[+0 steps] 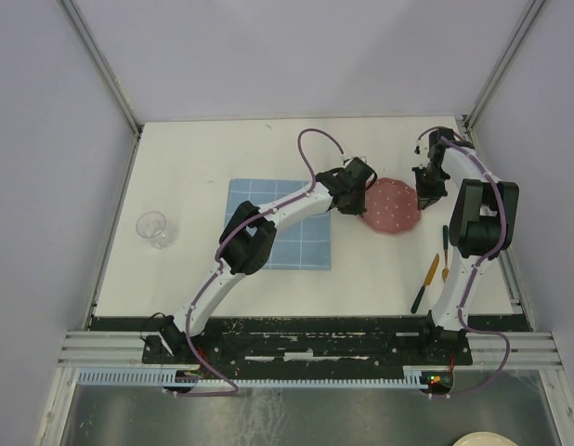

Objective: Set the dinner table for one person
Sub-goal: Pick up the plate at the center of the board.

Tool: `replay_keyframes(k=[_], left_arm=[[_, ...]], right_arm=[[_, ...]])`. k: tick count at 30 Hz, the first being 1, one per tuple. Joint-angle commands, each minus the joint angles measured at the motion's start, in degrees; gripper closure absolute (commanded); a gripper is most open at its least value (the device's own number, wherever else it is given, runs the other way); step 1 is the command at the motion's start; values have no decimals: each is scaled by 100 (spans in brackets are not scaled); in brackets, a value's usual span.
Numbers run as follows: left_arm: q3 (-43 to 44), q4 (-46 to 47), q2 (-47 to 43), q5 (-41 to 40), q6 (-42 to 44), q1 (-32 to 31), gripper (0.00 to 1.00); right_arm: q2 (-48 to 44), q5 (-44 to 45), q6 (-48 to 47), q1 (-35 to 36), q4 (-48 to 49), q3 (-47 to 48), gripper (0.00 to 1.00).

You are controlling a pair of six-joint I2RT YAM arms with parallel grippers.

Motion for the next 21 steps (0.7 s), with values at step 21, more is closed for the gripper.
replay_keyframes(k=[21], left_arm=[[110,-97,-856,327,1145,-85,97]], right_arm=[[-816,-1387,-203,131,47,-385,98]])
